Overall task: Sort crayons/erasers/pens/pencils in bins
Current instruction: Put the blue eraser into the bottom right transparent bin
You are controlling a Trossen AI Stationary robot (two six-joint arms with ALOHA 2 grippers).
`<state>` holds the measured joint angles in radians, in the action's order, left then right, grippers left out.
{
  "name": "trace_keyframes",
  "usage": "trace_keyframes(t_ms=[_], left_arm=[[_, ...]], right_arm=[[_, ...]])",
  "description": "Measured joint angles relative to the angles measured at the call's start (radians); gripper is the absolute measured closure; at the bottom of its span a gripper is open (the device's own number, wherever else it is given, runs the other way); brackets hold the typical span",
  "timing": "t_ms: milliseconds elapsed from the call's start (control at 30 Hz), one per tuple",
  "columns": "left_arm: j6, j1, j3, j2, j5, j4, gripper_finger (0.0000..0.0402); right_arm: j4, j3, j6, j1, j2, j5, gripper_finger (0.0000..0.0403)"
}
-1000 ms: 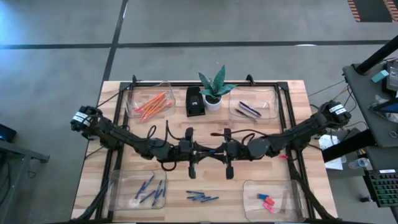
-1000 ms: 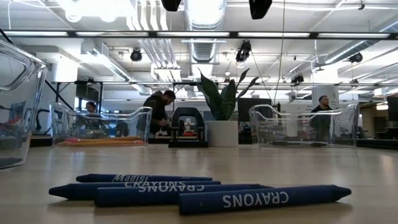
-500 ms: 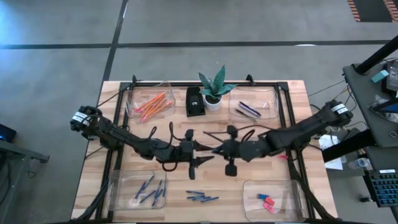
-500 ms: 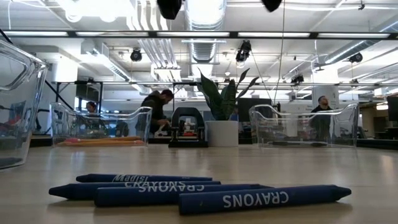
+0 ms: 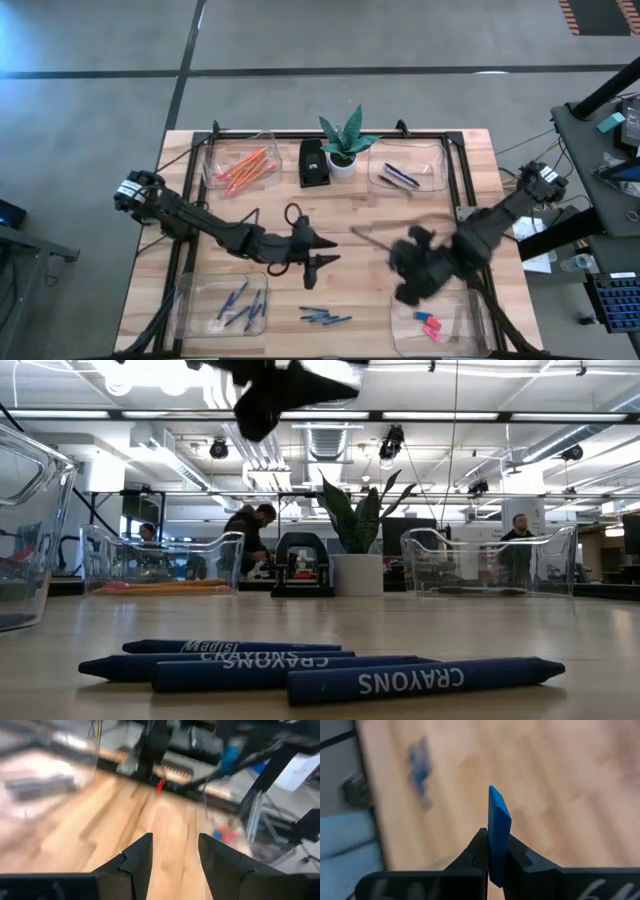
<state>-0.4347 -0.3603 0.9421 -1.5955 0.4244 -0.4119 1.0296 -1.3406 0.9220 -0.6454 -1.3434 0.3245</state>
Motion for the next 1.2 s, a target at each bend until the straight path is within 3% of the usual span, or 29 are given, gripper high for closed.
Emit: trace_keyframes(t_ms=[67, 200, 433, 767, 1033, 1200], left_arm=[[-0.038, -0.001, -0.002, -0.024, -0.009, 0.014, 0.0257], [-0.084, -0.002, 0.003, -0.081, -0.128, 0.01, 0.0257], [-0.136, -0.005, 0.038, -0.194, -0.284, 0.009, 0.0257], [-0.135, -0.07, 0.064, -0.22, -0.409, 0.014, 0.0257], [-0.135, -0.108, 0.063, -0.22, -0.423, 0.153, 0.0257], [-0.084, -0.108, 0.064, -0.22, -0.422, 0.247, 0.0257]], right_arm=[[-0.005, 0.016, 0.108, -0.074, -0.018, -0.018, 0.0391], [0.006, 0.045, 0.335, -0.205, -0.067, -0.015, 0.0391], [0.01, 0.069, 0.553, -0.312, -0.223, -0.11, 0.0391], [0.004, 0.069, 0.57, -0.34, -0.377, -0.322, 0.039], [0.001, 0.073, 0.589, -0.359, -0.394, -0.316, 0.0389], [0.002, 0.079, 0.596, -0.358, -0.394, -0.314, 0.0351]])
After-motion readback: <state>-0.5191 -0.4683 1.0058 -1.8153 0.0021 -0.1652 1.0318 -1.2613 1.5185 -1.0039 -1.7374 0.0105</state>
